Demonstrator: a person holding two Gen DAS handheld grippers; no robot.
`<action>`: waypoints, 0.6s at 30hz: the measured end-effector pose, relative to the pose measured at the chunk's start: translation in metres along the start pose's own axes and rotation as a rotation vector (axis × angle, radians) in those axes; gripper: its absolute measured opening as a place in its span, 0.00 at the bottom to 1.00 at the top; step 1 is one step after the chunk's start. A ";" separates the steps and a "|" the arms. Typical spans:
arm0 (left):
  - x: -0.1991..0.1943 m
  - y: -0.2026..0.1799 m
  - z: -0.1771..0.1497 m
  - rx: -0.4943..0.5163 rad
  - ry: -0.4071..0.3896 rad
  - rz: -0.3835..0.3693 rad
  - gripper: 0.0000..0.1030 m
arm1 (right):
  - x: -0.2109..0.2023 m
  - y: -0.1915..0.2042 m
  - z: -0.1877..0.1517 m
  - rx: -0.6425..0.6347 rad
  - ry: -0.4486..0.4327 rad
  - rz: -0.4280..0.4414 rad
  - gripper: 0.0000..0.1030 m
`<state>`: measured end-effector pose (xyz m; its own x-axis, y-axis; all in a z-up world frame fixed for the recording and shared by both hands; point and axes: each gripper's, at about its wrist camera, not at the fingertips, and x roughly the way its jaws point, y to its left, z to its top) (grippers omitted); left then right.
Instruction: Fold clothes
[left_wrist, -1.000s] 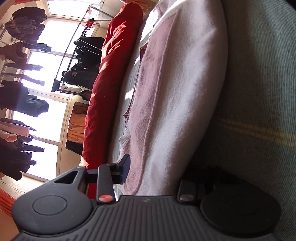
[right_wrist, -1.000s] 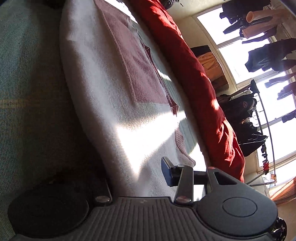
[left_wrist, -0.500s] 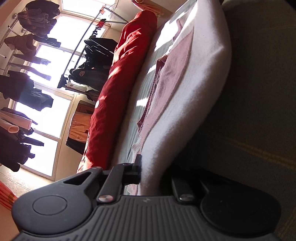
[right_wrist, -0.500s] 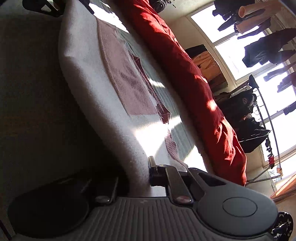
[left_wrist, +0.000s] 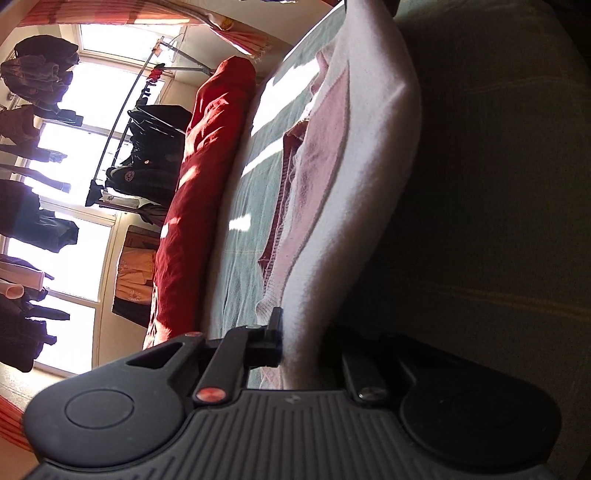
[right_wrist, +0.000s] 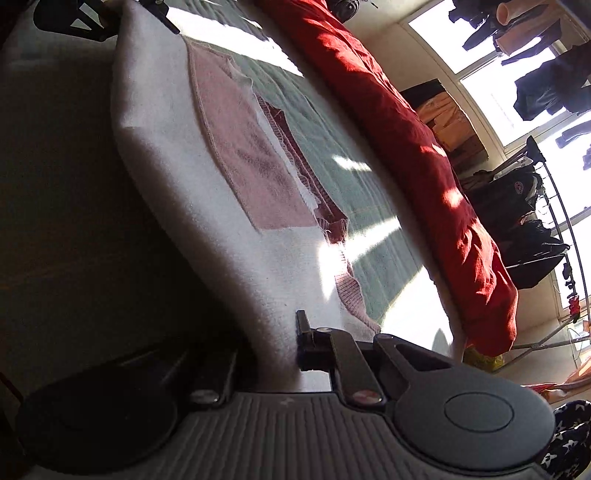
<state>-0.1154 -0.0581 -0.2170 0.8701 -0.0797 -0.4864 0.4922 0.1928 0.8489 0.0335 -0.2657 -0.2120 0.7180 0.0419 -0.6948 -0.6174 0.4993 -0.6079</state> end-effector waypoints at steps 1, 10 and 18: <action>-0.009 -0.004 0.000 0.005 -0.002 -0.006 0.07 | -0.008 0.004 -0.001 0.001 0.004 0.010 0.10; -0.034 -0.050 -0.008 -0.032 0.055 -0.080 0.16 | -0.029 0.031 -0.014 0.096 0.067 0.091 0.19; -0.078 -0.040 -0.023 -0.125 0.092 -0.164 0.19 | -0.034 0.010 -0.029 0.232 0.088 0.170 0.36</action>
<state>-0.2037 -0.0373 -0.2174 0.7699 -0.0313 -0.6374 0.6146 0.3051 0.7275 -0.0068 -0.2869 -0.2053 0.5740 0.0718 -0.8157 -0.6289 0.6766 -0.3830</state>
